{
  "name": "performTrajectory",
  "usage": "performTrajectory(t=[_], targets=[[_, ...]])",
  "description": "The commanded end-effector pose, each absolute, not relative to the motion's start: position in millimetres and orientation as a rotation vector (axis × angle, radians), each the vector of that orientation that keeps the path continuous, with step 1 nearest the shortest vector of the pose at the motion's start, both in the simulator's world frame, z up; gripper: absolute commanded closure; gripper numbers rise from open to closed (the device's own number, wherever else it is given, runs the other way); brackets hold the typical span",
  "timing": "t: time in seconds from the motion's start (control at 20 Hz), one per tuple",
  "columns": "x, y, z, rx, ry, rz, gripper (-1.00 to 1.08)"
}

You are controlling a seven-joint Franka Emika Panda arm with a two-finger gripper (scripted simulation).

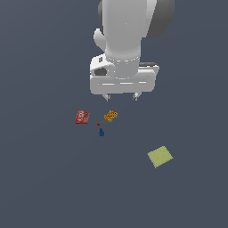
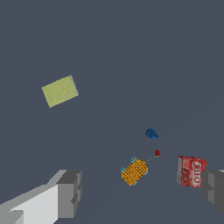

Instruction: Pick up a designated object from a clutter of objects.

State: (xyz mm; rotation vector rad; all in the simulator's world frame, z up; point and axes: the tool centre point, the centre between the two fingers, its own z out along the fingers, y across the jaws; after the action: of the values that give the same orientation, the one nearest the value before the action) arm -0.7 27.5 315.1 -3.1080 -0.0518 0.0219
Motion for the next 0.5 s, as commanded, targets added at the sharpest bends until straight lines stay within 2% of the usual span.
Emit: performTrajectory(t=[0.0, 0.45], targets=[[-0.7, 27.5, 315.1, -3.108, -0.052, 0.022, -0.92], [-1.2, 15.3, 308.5, -3.133, -0.032, 0.07, -0.92]])
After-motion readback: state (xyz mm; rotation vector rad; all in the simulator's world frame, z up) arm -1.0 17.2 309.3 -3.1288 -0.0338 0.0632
